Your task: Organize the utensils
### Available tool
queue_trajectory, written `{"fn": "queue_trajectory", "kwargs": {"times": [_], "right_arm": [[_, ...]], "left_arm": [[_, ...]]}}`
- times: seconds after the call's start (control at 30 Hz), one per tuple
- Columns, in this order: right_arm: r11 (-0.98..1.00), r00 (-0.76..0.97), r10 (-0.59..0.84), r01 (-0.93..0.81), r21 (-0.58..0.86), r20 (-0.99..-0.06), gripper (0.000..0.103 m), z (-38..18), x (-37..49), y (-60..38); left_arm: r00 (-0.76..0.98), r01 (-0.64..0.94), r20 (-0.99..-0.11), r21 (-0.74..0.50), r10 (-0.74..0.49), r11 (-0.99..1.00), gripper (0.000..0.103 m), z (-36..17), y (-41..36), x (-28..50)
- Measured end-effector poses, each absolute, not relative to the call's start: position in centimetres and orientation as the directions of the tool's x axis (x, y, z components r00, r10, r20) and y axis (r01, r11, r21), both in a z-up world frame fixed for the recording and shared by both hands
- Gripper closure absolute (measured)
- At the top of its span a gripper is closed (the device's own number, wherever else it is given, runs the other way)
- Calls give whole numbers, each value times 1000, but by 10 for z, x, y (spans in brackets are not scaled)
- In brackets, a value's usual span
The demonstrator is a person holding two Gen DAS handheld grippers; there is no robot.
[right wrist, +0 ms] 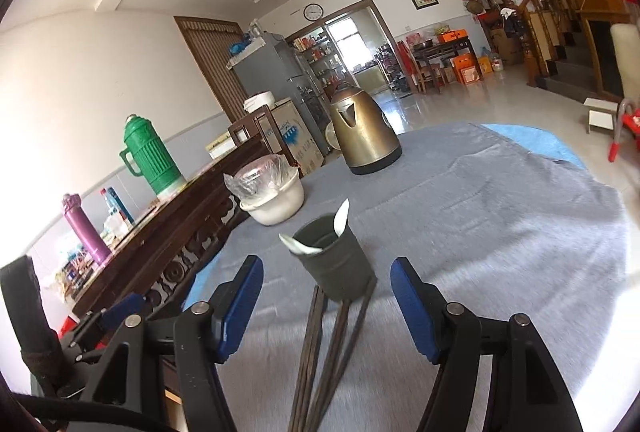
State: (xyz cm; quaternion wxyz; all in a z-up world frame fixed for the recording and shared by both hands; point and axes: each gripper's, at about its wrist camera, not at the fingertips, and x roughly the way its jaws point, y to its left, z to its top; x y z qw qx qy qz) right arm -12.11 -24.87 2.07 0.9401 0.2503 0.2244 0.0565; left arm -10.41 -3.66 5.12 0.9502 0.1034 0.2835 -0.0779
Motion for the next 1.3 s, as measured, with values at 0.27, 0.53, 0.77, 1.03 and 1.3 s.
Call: {"fn": "queue_trajectory", "kwargs": {"times": [0.27, 0.53, 0.77, 1.03, 1.3], "right_arm": [[899, 879, 194, 19, 438, -435, 33, 29, -151, -242], [901, 854, 147, 92, 424, -499, 33, 10, -148, -258], [891, 824, 140, 137, 433, -549, 33, -17, -132, -274], [885, 789, 170, 141, 443, -591, 33, -39, -109, -275], [890, 732, 217, 124, 439, -646, 59, -56, -80, -259]], "left_arm": [[795, 248, -601, 194, -84, 949, 17, 48, -47, -125], [717, 314, -691, 203, -91, 927, 17, 16, -64, -115], [676, 335, -732, 207, -82, 919, 17, -7, -76, -99], [649, 339, -757, 207, -69, 918, 17, -24, -79, -80], [605, 302, -791, 124, -89, 945, 17, -34, -53, -52]]}}
